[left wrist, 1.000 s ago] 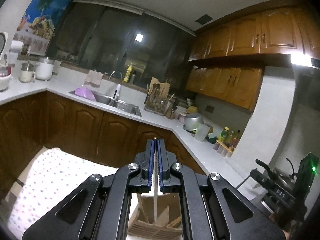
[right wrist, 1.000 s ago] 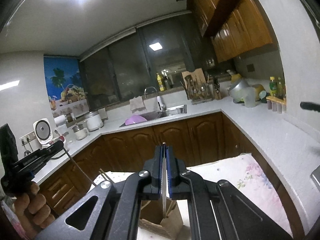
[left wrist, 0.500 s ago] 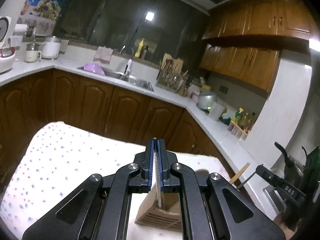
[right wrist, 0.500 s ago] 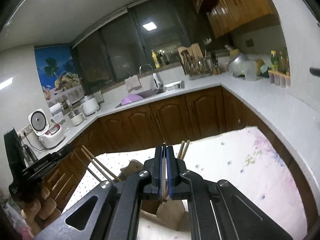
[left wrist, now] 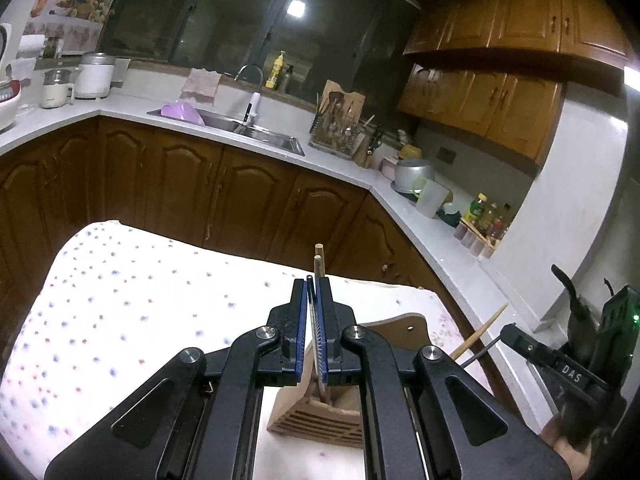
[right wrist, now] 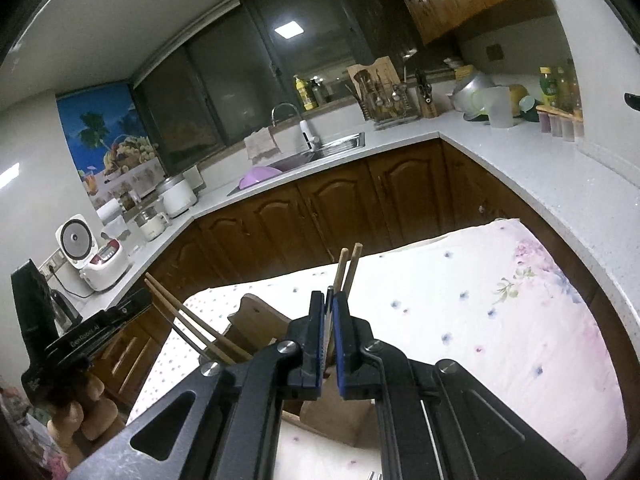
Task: Organize utensils
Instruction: 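Lower both held chopsticks down into the wooden holder, then open the left tool while the right tool opens, releasing chopsticks into the holder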
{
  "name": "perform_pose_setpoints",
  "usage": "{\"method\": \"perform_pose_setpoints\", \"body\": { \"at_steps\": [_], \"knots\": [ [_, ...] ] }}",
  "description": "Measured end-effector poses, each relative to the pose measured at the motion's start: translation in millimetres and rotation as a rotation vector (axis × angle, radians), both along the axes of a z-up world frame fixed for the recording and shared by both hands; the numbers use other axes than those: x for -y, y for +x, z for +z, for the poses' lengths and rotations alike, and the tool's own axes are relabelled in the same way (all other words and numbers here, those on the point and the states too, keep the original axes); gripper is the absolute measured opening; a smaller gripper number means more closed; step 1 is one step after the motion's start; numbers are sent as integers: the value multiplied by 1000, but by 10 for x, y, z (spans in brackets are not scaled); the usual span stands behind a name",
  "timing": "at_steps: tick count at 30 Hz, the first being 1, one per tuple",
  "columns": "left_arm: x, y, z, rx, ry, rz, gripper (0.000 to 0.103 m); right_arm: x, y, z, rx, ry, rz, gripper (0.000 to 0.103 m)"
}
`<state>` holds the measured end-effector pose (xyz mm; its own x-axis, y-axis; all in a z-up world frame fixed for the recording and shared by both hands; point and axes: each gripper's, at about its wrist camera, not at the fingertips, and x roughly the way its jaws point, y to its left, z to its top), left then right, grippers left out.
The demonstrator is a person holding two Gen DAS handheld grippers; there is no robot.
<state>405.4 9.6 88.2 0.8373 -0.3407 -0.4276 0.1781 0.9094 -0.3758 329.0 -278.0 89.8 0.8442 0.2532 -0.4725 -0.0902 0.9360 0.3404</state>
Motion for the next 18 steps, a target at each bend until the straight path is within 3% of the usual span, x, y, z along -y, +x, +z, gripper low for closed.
{"method": "perform_pose_setpoints", "body": {
  "at_steps": [5, 7, 8, 9, 11, 13, 16, 18],
  "knots": [
    [-6, 8, 11, -6, 10, -15, 4, -10, -12, -3, -3, 8, 2, 12],
    [-11, -2, 14, -8, 14, -23, 7, 15, -13, -9, -5, 22, 5, 21],
    [-16, -5, 14, -11, 13, -24, 16, 26, -26, -12, -3, 33, 8, 32],
    [-23, -10, 14, -14, 11, -22, 35, 32, -43, -12, 1, 39, 8, 45],
    [-50, -58, 22, -4, -3, -16, 53, 36, -69, -7, 7, 35, 1, 52],
    [-68, -103, 23, 4, -4, -17, 54, 46, -103, -3, 8, 35, -4, 53],
    [-82, -157, 3, -8, -4, -22, 58, 79, -153, -3, 20, 50, -3, 69],
    [-94, -210, -25, -19, 4, -14, 77, 91, -206, -3, 28, 53, -4, 77]
  ]
}}
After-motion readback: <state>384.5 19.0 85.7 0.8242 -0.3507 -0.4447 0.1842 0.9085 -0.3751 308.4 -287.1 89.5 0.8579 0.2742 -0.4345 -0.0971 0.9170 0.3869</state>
